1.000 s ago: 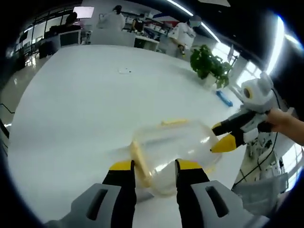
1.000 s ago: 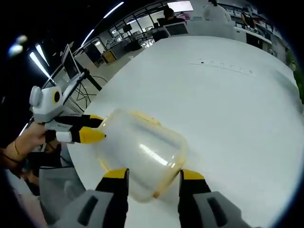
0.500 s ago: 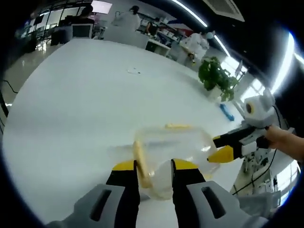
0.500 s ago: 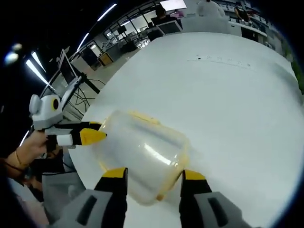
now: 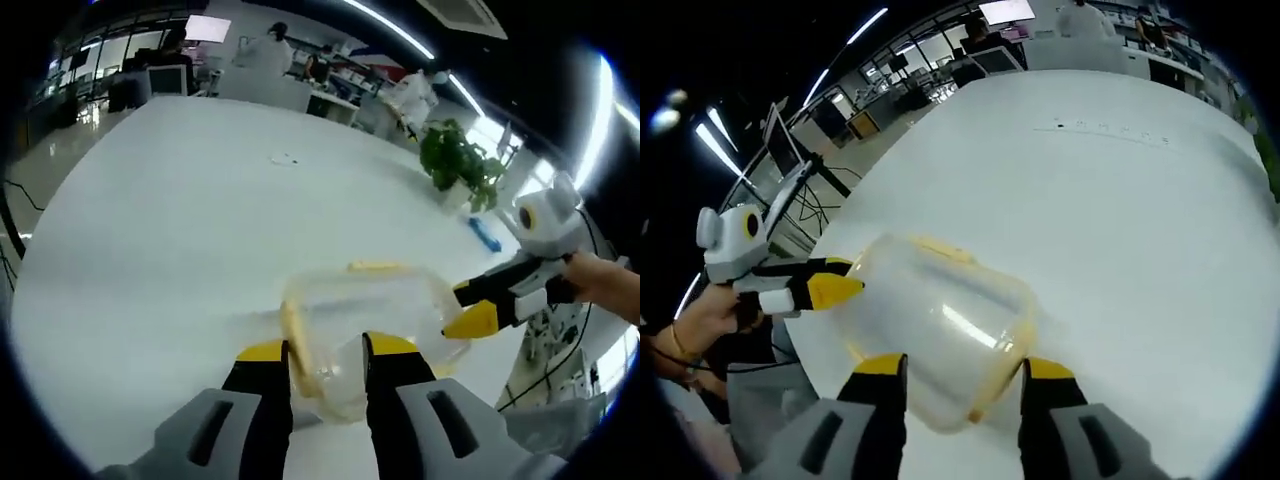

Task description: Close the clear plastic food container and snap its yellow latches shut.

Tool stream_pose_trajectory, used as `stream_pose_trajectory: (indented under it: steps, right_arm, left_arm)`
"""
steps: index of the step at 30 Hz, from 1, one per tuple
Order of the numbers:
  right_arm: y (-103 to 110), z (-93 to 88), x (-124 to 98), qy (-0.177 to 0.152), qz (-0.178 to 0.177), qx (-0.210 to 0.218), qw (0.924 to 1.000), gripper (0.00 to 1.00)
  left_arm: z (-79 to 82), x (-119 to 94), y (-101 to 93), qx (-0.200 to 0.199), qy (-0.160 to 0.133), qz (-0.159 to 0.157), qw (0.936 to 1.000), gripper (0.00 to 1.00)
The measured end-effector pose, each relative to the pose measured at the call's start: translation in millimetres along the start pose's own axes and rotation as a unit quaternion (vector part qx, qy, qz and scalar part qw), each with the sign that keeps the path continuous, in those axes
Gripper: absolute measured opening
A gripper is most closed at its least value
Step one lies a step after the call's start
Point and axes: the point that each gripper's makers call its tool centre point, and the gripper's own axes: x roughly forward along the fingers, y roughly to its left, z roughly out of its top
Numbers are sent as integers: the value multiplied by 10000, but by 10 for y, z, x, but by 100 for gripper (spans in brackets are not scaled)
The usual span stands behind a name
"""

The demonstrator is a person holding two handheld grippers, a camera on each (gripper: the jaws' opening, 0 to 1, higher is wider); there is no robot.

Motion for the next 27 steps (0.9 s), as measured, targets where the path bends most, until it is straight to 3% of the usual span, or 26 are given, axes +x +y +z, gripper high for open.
stream_pose_trajectory:
  steps: [10,17,22,27]
  right_arm:
    - [-101,225,91,-44,20,-61,10000,43]
    - [-235,485,186,-67,25,-75,9999,43]
    - [-330,691,266,-89,38,-118,9999,43]
    - [-430,855,329,-128,18,-70,9999,43]
  left_arm:
    - [161,98,79,-1,-112,128,9999,25]
    - [364,255,180,16,-219,187,9996,25]
    - [535,370,244,324,-37,134,9994,26]
    - [699,483,325,384,-75,131,9991,26]
